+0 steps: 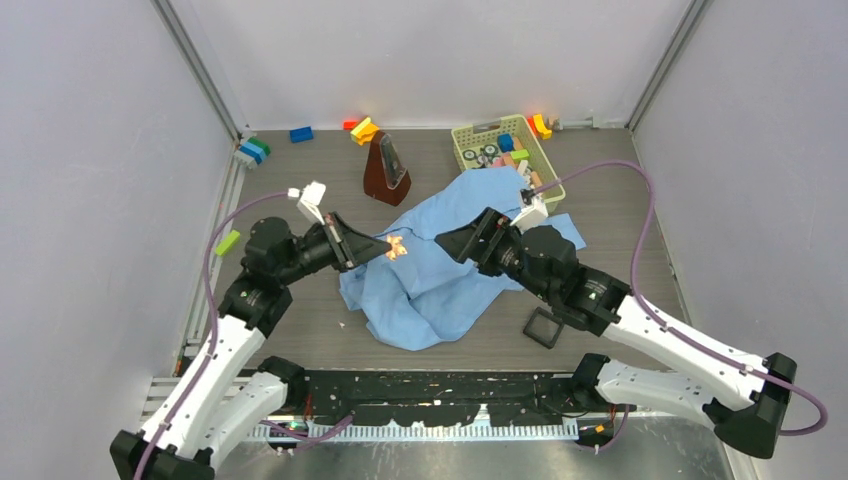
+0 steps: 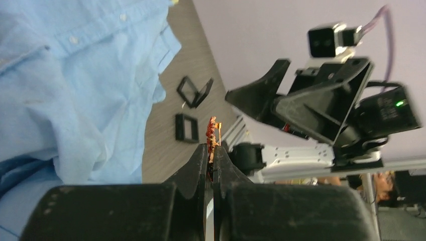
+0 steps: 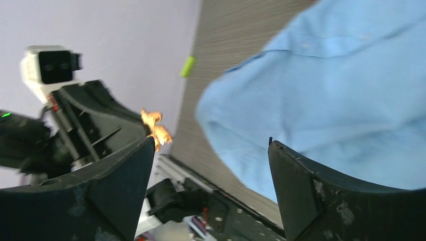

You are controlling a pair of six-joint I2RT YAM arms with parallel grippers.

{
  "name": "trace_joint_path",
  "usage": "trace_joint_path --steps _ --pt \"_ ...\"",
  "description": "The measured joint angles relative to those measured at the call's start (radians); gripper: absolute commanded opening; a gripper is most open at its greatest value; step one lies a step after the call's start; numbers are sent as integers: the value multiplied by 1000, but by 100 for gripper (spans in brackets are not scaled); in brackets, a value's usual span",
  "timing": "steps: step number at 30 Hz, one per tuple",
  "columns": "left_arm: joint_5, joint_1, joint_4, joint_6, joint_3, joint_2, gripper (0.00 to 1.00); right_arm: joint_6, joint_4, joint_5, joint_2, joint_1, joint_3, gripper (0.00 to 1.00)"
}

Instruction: Remove the brooch from the garment

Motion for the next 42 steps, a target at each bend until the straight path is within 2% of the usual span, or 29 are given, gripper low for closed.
trace_joint_path --steps 3,7,12,17,19,22,25,29,33,38,42 --pt "-54 -113 -43 56 0 59 0 -8 -198 85 -18 -7 35 91" --pt "-151 -291 -80 125 -2 169 0 -1 -421 182 -48 -24 37 99" --pt "-289 -328 -64 187 -58 315 0 28 -653 272 -75 -80 37 100" --pt "-385 -263 -23 230 -93 486 0 60 -827 281 -39 -203 22 99" --pt "-386 -179 13 237 -107 536 0 70 -871 282 -42 -247 3 98" --pt "-388 21 55 244 -116 601 0 88 -933 293 -60 -323 -24 98" --pt "-425 146 61 274 -106 619 0 85 -958 304 -76 -416 -30 93" --pt "-417 153 68 332 -55 622 0 56 -944 294 -48 -580 -31 85" --pt "-420 10 105 417 -38 591 0 13 -888 265 36 -733 -34 81" --pt "-433 -230 174 572 -46 470 0 -28 -821 218 116 -825 -34 75" --pt "-418 -262 298 640 -94 398 0 -50 -779 185 154 -854 -38 69"
